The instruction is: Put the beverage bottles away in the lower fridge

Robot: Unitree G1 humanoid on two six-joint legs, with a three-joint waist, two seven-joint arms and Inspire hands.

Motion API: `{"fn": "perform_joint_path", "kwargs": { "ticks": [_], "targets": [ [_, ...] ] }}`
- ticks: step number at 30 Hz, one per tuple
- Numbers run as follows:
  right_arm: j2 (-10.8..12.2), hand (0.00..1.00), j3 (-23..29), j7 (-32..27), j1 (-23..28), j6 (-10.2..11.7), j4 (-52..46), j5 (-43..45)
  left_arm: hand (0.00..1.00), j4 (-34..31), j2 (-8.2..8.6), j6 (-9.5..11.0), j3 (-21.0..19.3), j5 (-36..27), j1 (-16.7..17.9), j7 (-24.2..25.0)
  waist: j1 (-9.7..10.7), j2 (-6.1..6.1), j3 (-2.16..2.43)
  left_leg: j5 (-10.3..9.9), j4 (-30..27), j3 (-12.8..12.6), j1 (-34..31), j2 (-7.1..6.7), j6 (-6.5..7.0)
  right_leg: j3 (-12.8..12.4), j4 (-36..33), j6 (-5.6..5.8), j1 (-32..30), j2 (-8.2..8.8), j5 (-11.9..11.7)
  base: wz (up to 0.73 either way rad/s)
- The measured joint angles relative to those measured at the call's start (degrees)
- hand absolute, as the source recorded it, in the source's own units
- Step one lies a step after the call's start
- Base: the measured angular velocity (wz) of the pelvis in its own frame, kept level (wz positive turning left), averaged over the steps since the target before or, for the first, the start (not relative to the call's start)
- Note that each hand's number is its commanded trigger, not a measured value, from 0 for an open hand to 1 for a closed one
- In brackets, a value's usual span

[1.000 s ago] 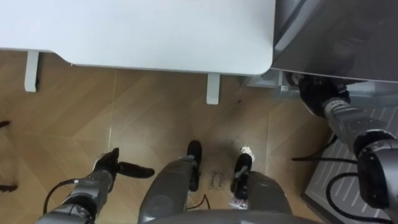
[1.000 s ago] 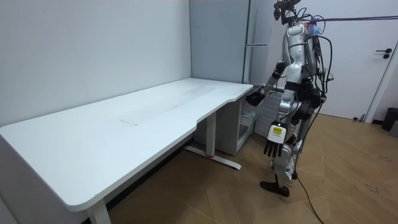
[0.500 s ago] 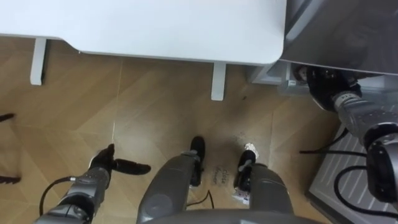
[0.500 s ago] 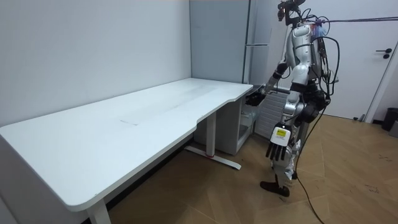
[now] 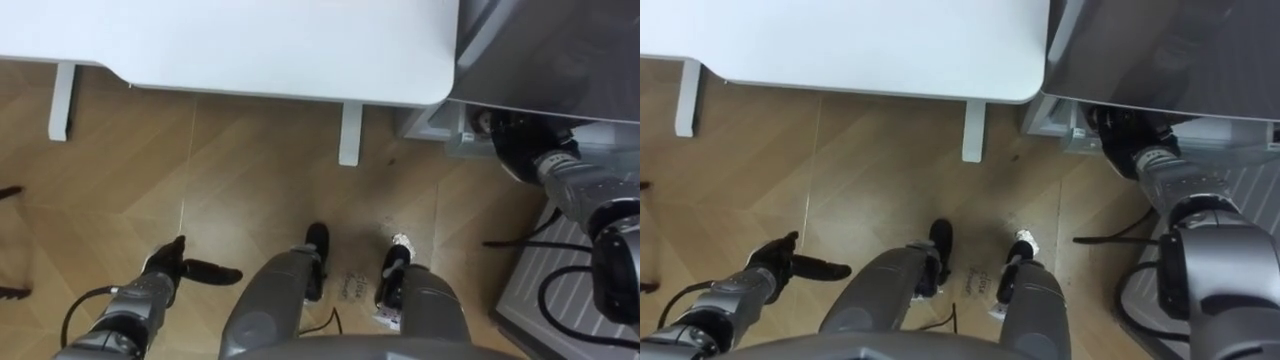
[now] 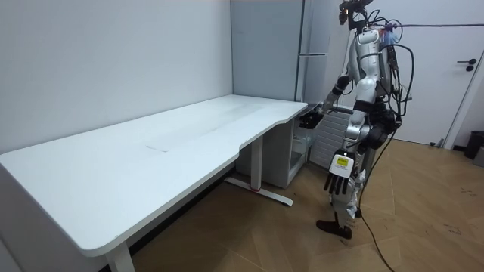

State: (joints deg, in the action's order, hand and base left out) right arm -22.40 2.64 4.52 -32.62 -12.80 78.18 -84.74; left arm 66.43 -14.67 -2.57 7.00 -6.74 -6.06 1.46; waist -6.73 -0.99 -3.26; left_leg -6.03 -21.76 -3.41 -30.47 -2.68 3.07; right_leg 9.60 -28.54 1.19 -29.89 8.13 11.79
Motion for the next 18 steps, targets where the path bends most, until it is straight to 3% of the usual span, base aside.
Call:
{"fn": "perform_joint_path", "kwargs": {
  "ticks": [6, 12, 18],
  "targets": [
    [-0.06, 0.00, 0.96, 0.06, -0.33, 0.16, -0.14, 0.03, 0.00, 0.05, 0.01, -0.03, 0.03, -0.02, 0.15, 0.00, -0.15, 0.11, 0.07, 0.00, 0.12, -0.98, 0.73, 0.04, 0.00, -0.95, 0.15, -0.07, 0.11, -0.31, -0.15, -0.09],
    [-0.08, 0.00, 0.85, 0.04, -0.47, 0.38, -0.12, 0.85, 0.00, 0.00, 0.06, -0.04, 0.20, -0.01, 0.10, -0.90, -0.06, 1.28, 0.80, 0.06, 0.33, -1.15, 1.28, 0.28, 0.12, -1.59, 1.59, 0.20, 1.06, -0.96, -1.12, -0.04],
    [-0.17, 0.00, 0.85, 0.05, -0.47, 0.52, -0.12, 0.87, 0.00, -0.04, 0.06, -0.37, 0.21, -0.01, 0.07, -1.23, 0.13, 1.43, 0.89, 0.16, 0.67, -1.28, 1.53, 0.23, 0.27, -1.82, 2.02, 0.31, 1.20, -0.99, -1.44, -0.02]
  ]
}}
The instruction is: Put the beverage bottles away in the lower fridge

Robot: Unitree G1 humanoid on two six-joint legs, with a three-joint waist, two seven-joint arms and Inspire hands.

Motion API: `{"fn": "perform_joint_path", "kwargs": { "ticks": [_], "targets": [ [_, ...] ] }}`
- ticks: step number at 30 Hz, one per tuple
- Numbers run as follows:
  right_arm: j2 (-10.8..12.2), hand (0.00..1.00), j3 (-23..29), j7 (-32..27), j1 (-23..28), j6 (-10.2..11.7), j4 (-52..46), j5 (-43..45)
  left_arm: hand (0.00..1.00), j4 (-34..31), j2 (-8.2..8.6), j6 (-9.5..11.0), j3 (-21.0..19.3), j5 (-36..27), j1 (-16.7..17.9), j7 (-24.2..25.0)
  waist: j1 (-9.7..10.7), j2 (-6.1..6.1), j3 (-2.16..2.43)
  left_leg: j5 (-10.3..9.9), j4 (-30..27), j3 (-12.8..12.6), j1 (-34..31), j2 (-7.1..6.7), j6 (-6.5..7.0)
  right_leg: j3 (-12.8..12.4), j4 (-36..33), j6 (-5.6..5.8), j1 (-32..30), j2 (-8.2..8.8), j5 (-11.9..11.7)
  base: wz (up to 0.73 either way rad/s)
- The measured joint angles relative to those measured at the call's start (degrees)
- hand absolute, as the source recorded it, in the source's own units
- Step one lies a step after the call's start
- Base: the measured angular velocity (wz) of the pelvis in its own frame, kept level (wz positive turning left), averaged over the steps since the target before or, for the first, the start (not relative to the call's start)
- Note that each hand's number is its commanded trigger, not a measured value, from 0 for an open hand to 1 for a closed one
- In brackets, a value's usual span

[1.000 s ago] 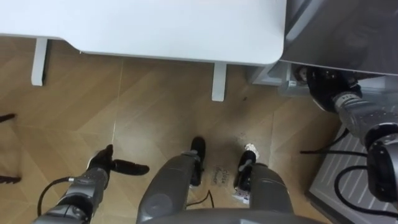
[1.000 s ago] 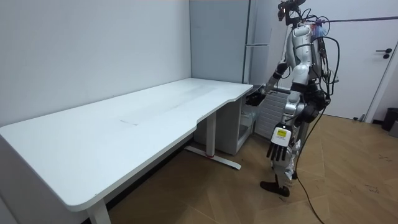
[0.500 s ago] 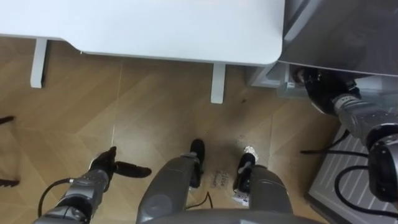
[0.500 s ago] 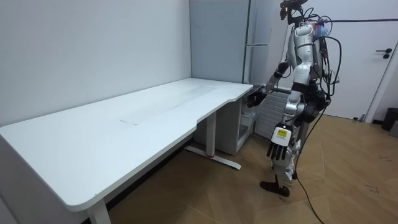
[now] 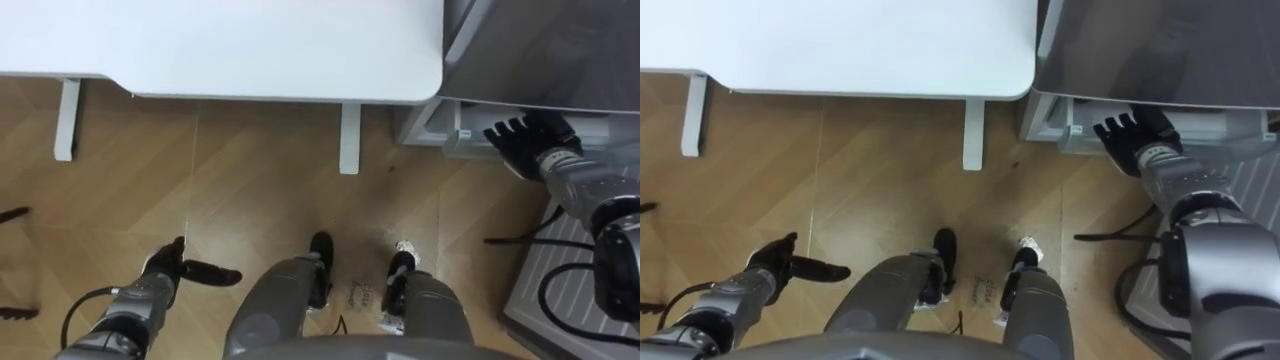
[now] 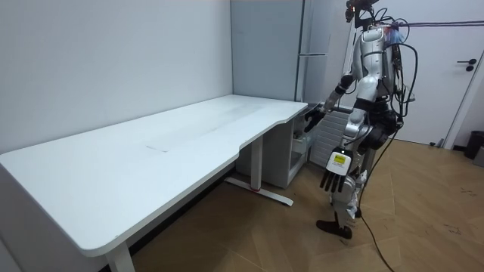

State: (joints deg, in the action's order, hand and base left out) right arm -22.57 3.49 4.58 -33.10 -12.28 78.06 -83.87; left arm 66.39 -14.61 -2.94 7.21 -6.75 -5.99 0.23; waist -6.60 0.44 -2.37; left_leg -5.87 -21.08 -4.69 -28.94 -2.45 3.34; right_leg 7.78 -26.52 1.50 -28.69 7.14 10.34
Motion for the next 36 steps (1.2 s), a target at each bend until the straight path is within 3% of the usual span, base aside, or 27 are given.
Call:
{"fn": "perform_joint_path", "kwargs": {
  "ticks": [14, 21, 27, 29, 30, 34, 36],
  "targets": [
    [0.00, 0.00, -0.01, 0.51, 0.02, 0.46, -0.08, 0.94, 0.00, -0.04, 0.17, -0.42, 2.23, -0.52, -0.72, 0.20, 0.56, -0.15, -0.08, 0.00, 0.27, -0.06, 0.03, -0.01, 0.00, 0.01, 0.03, 0.01, -0.08, 0.02, 0.01, 0.00],
    [0.21, 0.00, -0.17, 0.64, 0.90, 0.75, -0.80, 0.92, 0.00, 0.08, 0.13, 0.46, 2.24, -0.56, -0.12, 0.09, 1.37, -0.36, -0.02, 0.04, 1.28, -0.30, 0.83, 0.10, 0.03, 0.16, 1.23, 0.09, 0.85, -0.12, -0.12, -0.01],
    [1.25, 0.00, -2.80, 2.19, 6.53, 4.03, -5.09, 1.15, 0.00, -0.03, 0.15, 2.29, 2.59, -0.53, 1.28, -0.12, 1.60, -0.54, -0.01, 0.00, 3.75, -0.71, 4.92, 0.66, 0.00, 0.24, 5.02, 0.17, 5.27, -0.85, -0.95, -0.06],
    [1.73, 0.00, -2.78, 2.85, 10.33, 4.91, -8.54, 1.92, 0.00, -0.07, 0.10, 2.82, 1.99, -0.53, 1.73, -0.52, 1.80, -0.73, 0.16, -0.24, 4.37, -0.70, 6.55, 0.91, -0.25, 0.36, 7.18, 0.18, 7.57, -1.42, -1.53, -0.06],
    [1.89, 0.00, -2.71, 3.77, 12.21, 5.51, -10.14, 2.38, 0.00, -0.04, 0.21, 2.96, 1.93, -0.46, 1.89, -1.01, 2.02, -0.87, 0.45, -0.24, 4.82, -0.73, 7.03, 0.99, -0.26, 0.36, 7.90, 0.18, 8.17, -1.59, -1.79, -0.07],
    [2.31, 0.00, -2.18, 6.14, 17.26, 7.70, -11.66, 2.22, 0.00, 0.10, 0.34, 3.24, 1.84, -0.49, 2.47, -1.25, 2.61, -1.03, 0.61, -0.63, 5.84, -0.96, 10.23, 1.29, -0.46, 0.15, 10.15, 0.26, 12.00, -2.18, -2.39, -0.06],
    [3.60, 0.00, -2.19, 6.68, 20.37, 8.81, -13.18, 2.36, 0.00, -0.13, 0.35, 3.83, 1.81, -0.82, 4.57, -1.39, 3.32, -1.16, 1.50, -1.06, 6.68, -1.44, 12.63, 1.55, -0.65, -0.04, 11.53, 0.24, 14.38, -2.51, -2.44, -0.13]
  ]
}}
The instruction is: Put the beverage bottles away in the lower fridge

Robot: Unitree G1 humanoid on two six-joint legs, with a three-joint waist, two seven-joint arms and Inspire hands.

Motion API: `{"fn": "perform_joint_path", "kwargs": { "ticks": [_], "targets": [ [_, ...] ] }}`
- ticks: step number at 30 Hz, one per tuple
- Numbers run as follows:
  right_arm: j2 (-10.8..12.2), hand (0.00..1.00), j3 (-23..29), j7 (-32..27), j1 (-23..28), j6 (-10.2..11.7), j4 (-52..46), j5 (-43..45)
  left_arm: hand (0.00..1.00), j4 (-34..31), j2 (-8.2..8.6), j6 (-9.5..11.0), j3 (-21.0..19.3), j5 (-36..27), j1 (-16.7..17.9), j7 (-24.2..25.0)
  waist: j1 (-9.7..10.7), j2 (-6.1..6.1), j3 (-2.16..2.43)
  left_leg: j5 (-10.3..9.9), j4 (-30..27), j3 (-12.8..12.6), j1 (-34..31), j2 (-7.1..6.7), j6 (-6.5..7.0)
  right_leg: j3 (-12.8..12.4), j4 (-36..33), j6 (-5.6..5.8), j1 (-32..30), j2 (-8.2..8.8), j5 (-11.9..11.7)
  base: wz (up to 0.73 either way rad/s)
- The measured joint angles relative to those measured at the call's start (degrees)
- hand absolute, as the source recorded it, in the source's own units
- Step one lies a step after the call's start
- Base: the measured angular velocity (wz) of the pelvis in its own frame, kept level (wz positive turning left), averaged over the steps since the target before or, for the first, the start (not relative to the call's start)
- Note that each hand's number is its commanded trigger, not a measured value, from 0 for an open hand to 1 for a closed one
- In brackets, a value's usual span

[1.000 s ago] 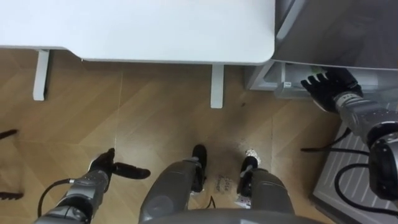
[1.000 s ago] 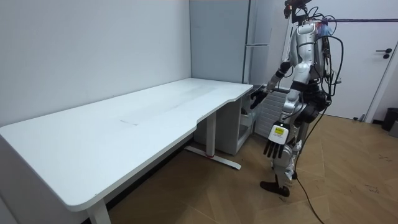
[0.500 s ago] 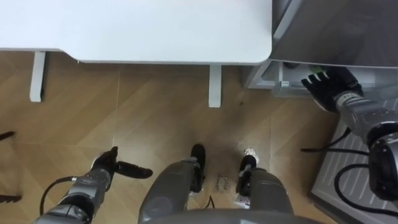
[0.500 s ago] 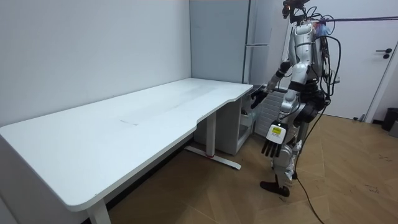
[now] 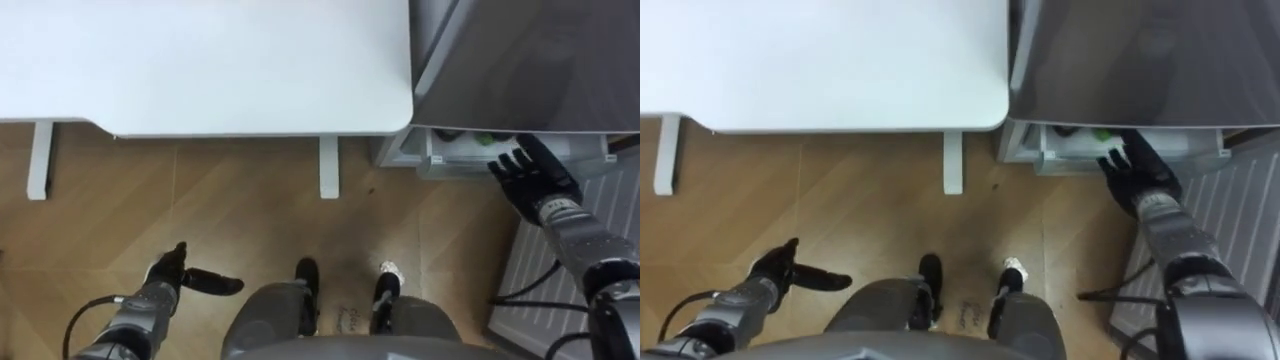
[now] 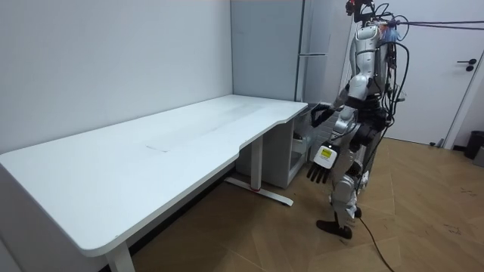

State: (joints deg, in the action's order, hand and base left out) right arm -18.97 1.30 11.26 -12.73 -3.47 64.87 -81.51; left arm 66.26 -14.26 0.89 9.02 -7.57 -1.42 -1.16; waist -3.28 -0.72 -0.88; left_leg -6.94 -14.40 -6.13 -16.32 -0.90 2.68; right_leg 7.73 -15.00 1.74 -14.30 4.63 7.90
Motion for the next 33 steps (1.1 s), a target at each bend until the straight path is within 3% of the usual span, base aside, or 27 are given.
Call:
{"fn": "perform_joint_path", "kwargs": {
  "ticks": [5, 7, 14, 20, 27, 33],
  "targets": [
    [2.58, 0.00, -0.71, 1.56, 7.68, 1.64, -2.03, 1.71, 0.00, 0.04, 1.89, 0.38, -0.07, -0.71, 2.65, -0.04, 0.57, 0.26, 1.07, -0.51, 2.50, -0.06, 6.31, 0.25, -0.63, -0.89, 3.65, -0.01, 6.26, -0.91, -0.29, -0.06],
    [3.42, 0.00, -0.74, 1.56, 9.36, 1.72, -2.03, 1.71, 0.00, 0.04, 2.26, 0.72, -0.07, -0.64, 3.60, -0.25, 0.74, 0.48, 1.18, -0.56, 3.17, -0.22, 7.73, 0.29, -0.73, -1.15, 4.40, -0.03, 7.59, -1.05, -0.22, -0.08],
    [5.45, 0.00, -0.47, 1.61, 13.80, 2.73, -2.18, 1.86, 0.00, -0.93, 2.24, 1.20, -4.66, -0.84, 6.25, -2.18, 1.84, -0.21, 0.68, -1.32, 3.58, -0.43, 11.16, 0.32, -0.91, -1.39, 5.33, 0.07, 11.35, -1.19, 0.11, 0.00],
    [6.01, 0.00, -0.41, 1.26, 15.85, 2.62, -2.55, 3.10, 0.00, -1.13, 2.46, 1.17, -4.73, -0.90, 7.15, -3.04, 1.80, -0.22, 0.47, -2.18, 3.46, -1.20, 13.05, 0.34, -0.82, -2.24, 5.48, 0.32, 12.91, -1.20, 0.30, -0.07],
    [6.85, 0.00, -0.02, -0.56, 17.28, 2.16, -1.75, 3.13, 0.00, -1.15, 2.92, 0.81, -5.14, -1.84, 7.52, -4.61, 2.00, -0.04, 0.50, -2.93, 3.52, -1.66, 14.96, 0.42, -0.87, -2.44, 5.49, 0.40, 15.08, -1.21, 0.82, -0.03],
    [7.68, 0.00, 2.38, -2.33, 17.26, 1.70, 3.14, 3.34, 0.00, -1.15, 4.24, -0.10, -9.34, -1.80, 8.97, -4.97, 2.89, 0.12, 0.63, -3.93, 3.03, -1.54, 16.78, 0.50, -0.97, -2.45, 6.42, 0.49, 17.58, -1.38, 1.16, 0.01]
  ]
}}
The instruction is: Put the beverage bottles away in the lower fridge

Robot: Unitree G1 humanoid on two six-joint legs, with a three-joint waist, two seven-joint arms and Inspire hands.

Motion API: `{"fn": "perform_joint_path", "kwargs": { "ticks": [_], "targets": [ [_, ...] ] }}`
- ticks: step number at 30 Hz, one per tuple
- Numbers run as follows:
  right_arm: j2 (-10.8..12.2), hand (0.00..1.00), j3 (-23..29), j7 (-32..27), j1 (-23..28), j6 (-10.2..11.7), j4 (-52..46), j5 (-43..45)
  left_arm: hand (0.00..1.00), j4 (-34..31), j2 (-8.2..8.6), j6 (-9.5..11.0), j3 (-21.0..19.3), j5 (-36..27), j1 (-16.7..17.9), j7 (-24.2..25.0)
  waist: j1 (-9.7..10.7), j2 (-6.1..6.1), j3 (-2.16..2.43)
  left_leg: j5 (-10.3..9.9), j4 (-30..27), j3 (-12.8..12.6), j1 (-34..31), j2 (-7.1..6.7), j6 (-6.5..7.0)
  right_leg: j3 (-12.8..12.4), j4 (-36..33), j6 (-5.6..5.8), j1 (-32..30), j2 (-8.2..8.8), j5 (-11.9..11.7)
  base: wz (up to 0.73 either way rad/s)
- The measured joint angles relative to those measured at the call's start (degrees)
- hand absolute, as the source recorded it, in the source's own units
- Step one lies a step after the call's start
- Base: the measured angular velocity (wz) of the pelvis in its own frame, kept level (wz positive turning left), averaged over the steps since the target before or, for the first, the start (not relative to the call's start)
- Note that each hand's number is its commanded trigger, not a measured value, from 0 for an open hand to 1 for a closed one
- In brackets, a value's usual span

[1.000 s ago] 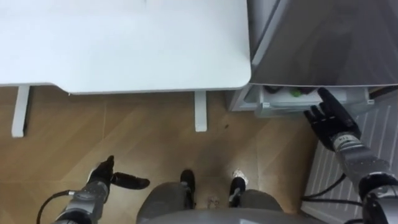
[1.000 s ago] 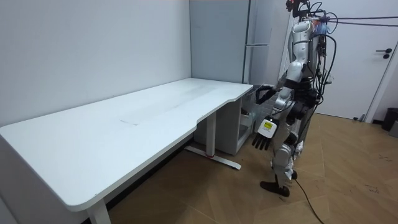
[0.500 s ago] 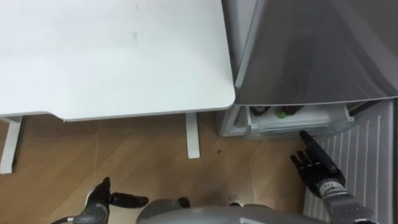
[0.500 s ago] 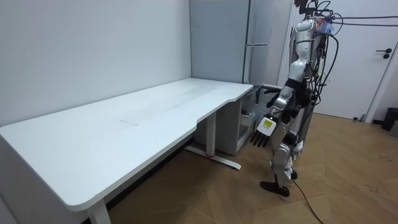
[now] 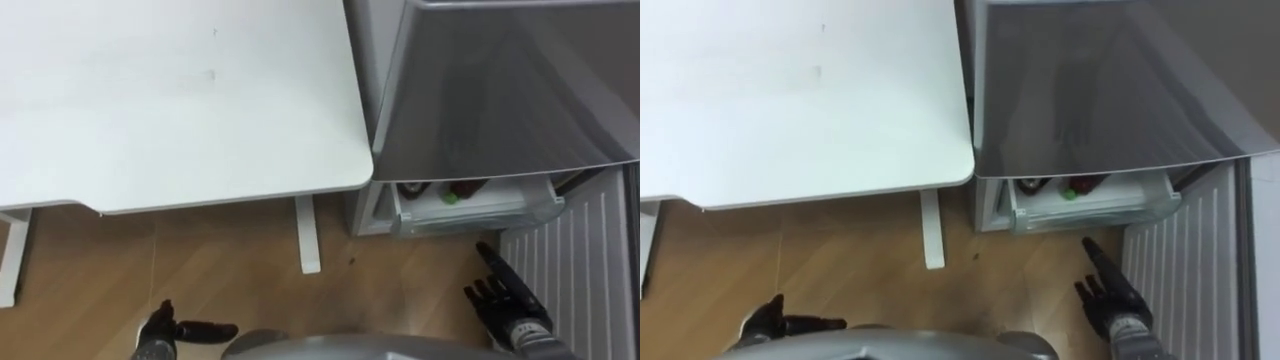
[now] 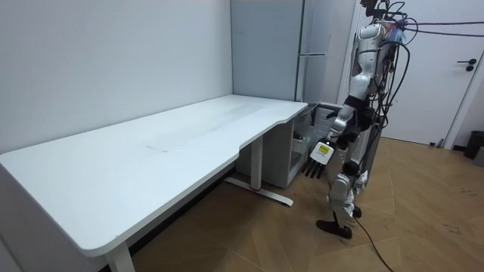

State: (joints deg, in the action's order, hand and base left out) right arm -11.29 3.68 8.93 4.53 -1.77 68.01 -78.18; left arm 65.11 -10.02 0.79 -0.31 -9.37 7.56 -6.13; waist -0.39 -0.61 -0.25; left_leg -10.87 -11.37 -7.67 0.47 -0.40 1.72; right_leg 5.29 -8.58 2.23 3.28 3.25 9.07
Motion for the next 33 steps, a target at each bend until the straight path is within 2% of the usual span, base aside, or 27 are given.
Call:
{"fn": "perform_joint_path", "kwargs": {
  "ticks": [2, 9, 14, 21, 26, 30, 33],
  "targets": [
    [0.10, 0.00, 1.49, -1.65, 0.42, -0.82, 1.19, -0.10, 0.00, 0.00, 0.03, -0.79, -1.49, 0.00, 0.48, 0.00, 0.12, 0.08, 0.01, -0.14, 0.13, 0.00, 0.58, -0.02, -0.01, -0.07, 0.27, 0.04, 0.92, -0.01, 0.08, 0.00],
    [0.73, 0.00, 2.89, -2.57, 1.16, -0.82, 3.04, -0.37, 0.00, 0.04, 0.10, -0.90, -4.01, 1.13, 1.95, -0.55, 0.18, 0.21, 0.08, -0.42, 0.06, 0.74, 1.79, -0.07, -0.06, 0.38, 0.79, 0.05, 2.64, -0.03, 0.08, 0.03],
    [0.93, 0.00, 4.49, -2.49, 1.64, -0.82, 3.12, -2.32, 0.00, -0.01, 0.09, -0.90, -4.05, 1.14, 3.30, -0.54, 0.50, 0.20, 0.00, -0.97, -0.52, 1.69, 2.12, 0.00, -0.13, 1.10, 0.79, 0.03, 3.60, -0.11, 0.22, 0.06],
    [1.00, 0.00, 5.41, -2.40, 1.84, -0.75, 3.03, -3.42, 0.00, -0.01, 0.09, -0.92, -4.05, 1.31, 4.89, 0.46, 0.67, 0.26, 0.15, -1.11, -1.49, 2.43, 2.01, -0.04, -0.25, 2.28, 0.77, -0.09, 4.03, -0.06, 0.71, 0.09],
    [0.99, 0.00, 5.65, -1.89, 2.28, -0.76, 3.05, -5.40, 0.00, -0.76, 0.07, -1.32, -4.06, 4.03, 5.73, 0.60, 0.39, 0.52, 0.22, -1.15, -2.07, 3.05, 1.74, -0.04, -0.30, 2.85, 0.66, -0.11, 4.16, -0.06, 0.72, 0.04],
    [1.07, 0.00, 7.26, -1.93, 1.04, -0.65, 2.99, -7.68, 0.00, -0.72, 0.05, -1.38, -4.01, 3.89, 5.16, 0.55, 0.31, 0.77, 0.24, -1.21, -2.69, 3.49, 0.03, -0.07, -0.25, 3.03, 0.15, -0.15, 2.82, 0.01, 0.91, 0.05],
    [1.05, 0.00, 8.91, -2.23, -2.22, -0.16, 2.79, -9.81, 0.00, 1.21, -0.08, -1.36, -3.95, 3.88, 1.75, 0.64, 0.55, 1.16, 0.24, -1.31, -6.08, 5.10, -5.32, -0.14, -0.11, 4.58, -2.28, -0.25, -1.56, 0.13, 1.40, 0.28]
  ]
}}
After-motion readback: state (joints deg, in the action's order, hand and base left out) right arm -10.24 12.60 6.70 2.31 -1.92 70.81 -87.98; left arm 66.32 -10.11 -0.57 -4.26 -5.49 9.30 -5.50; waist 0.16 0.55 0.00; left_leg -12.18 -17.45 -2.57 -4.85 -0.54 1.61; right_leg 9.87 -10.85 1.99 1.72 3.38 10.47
